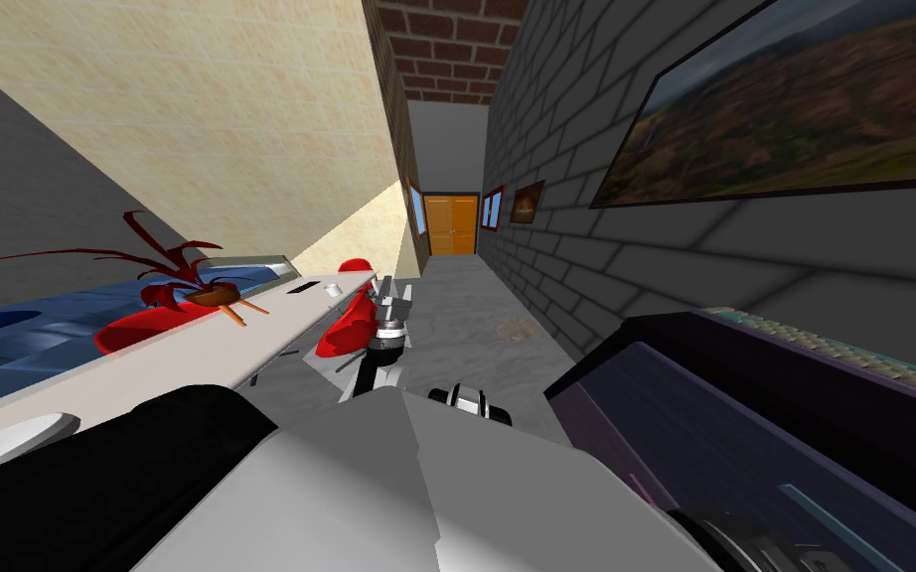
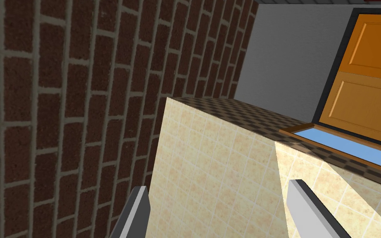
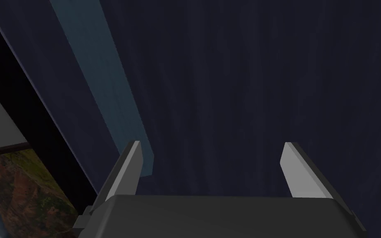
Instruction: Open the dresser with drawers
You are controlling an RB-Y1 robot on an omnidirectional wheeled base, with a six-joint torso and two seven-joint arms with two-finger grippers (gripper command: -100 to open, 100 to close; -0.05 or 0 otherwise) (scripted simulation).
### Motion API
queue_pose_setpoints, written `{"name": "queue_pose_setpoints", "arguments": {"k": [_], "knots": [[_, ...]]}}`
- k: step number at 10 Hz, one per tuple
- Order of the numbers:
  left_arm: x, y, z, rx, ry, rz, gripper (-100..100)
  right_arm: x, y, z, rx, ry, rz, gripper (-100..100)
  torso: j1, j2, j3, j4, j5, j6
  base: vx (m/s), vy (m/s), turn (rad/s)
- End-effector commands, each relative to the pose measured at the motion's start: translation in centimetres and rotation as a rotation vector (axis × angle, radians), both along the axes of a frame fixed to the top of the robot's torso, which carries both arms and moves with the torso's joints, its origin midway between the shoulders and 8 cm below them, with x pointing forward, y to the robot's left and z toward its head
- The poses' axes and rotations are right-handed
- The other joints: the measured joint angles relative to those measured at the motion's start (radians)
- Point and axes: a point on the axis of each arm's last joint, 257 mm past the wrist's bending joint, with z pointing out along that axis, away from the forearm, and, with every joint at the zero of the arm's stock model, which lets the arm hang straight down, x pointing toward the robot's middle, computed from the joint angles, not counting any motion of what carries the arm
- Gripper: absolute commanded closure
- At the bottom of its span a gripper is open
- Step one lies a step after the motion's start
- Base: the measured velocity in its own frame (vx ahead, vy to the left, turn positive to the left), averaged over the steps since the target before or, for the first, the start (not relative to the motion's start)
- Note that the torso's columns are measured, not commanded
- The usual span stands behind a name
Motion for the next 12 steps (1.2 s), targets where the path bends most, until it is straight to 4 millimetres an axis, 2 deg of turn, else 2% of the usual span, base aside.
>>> {"name": "queue_pose_setpoints", "arguments": {"k": [1, 3, 7, 10, 11, 12], "knots": [[0.0, 0.0, 0.0, 0.000, 0.000, 0.000, 0, -0.7, -1.6, 2.4, -0.116, 0.060, -0.010, -100, 0.000, 0.000, 0.000, 0.000, 0.000, 0.000, 0.030, -0.007, 0.055], [0.0, 0.0, 0.0, 0.000, 0.000, 0.000, 0, -1.0, -2.6, 4.3, -0.200, 0.101, -0.016, -100, 0.000, 0.001, 0.000, 0.000, 0.000, 0.000, 0.026, -0.005, 0.063], [0.0, 0.0, 0.0, 0.000, 0.000, 0.000, 0, -1.8, -3.0, 3.5, -0.184, 0.097, -0.002, -100, 0.001, -0.002, -0.001, 0.000, 0.000, 0.000, 0.043, 0.008, -0.021], [0.0, 0.0, 0.0, 0.000, 0.000, 0.000, 0, -3.5, -4.1, 2.8, -0.183, 0.123, 0.018, -100, 0.000, 0.000, 0.000, 0.000, 0.000, 0.000, 0.104, 0.029, -0.052], [0.0, 0.0, 0.0, 0.000, 0.000, 0.000, 0, -3.5, -4.0, 2.6, -0.172, 0.098, 0.021, -100, 0.000, 0.001, 0.000, 0.000, 0.000, 0.000, 0.076, 0.023, -0.038], [0.0, 0.0, 0.0, 0.000, 0.000, 0.000, 0, -4.5, -4.7, 2.5, -0.181, 0.126, 0.029, -100, 0.000, 0.002, 0.001, 0.001, 0.000, 0.000, 0.075, 0.019, -0.060]]}}
